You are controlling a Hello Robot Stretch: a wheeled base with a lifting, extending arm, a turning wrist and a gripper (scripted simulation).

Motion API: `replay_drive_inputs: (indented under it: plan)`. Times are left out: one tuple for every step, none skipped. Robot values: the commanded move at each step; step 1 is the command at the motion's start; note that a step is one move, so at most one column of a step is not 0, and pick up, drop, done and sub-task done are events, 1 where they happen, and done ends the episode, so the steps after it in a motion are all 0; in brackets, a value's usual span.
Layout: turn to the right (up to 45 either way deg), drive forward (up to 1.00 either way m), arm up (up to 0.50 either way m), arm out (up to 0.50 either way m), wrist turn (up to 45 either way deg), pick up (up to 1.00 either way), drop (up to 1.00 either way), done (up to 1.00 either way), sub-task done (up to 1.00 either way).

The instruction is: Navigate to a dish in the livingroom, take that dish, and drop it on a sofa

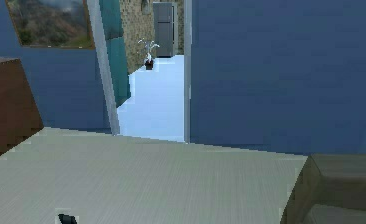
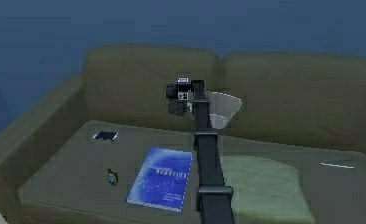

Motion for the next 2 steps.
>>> replay_drive_inputs:
  plan:
    - [0.0, 0.0, -0.1, 0.0, 0.0, 0.0, 0.0, 0.0, 0.0]
    - [0.0, 0.0, -0.32, 0.0, 0.0, 0.0, 0.0, 0.0, 0.0]
